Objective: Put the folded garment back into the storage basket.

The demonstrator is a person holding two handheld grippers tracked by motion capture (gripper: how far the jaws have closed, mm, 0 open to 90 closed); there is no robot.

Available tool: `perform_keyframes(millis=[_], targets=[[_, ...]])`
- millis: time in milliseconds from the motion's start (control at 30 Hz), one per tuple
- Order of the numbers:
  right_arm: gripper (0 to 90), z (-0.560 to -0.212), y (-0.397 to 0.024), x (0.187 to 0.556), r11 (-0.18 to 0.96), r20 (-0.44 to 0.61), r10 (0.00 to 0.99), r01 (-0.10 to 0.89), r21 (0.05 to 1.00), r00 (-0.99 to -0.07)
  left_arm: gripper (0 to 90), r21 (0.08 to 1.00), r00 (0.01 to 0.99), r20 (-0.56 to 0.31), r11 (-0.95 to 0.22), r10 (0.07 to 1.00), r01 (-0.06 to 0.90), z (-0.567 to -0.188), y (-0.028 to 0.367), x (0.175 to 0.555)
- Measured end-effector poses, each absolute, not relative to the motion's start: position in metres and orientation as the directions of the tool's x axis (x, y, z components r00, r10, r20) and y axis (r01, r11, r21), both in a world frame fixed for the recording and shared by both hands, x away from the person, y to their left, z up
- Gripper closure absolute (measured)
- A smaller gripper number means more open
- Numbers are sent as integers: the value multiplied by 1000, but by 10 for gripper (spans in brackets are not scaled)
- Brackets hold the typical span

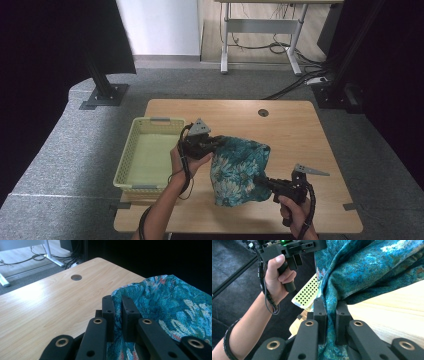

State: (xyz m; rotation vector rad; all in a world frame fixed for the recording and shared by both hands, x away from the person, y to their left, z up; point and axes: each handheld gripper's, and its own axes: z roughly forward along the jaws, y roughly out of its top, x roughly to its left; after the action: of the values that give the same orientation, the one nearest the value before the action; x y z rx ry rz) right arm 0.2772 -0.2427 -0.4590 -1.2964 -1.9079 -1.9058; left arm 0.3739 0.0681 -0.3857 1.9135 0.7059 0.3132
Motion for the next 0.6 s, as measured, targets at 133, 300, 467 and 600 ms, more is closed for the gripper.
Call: perform_keyframes(millis=[133, 300, 467, 600], targets=[[822, -458, -240, 279, -178, 640, 452, 641, 747, -621, 826, 894, 791, -94, -298, 605, 334, -385, 72, 374], [822, -457, -237, 281, -177, 641, 448, 642, 746, -623, 826, 895, 787, -94, -294, 610, 335, -384, 75, 373], [822, -457, -234, 282, -172, 640, 443, 641, 748, -628, 826, 895, 783, -95, -292, 614, 337, -384, 78, 373], [822, -456, -231, 284, -169, 637, 440, 639, 751, -632, 826, 895, 780, -93, -291, 619, 338, -384, 81, 373]])
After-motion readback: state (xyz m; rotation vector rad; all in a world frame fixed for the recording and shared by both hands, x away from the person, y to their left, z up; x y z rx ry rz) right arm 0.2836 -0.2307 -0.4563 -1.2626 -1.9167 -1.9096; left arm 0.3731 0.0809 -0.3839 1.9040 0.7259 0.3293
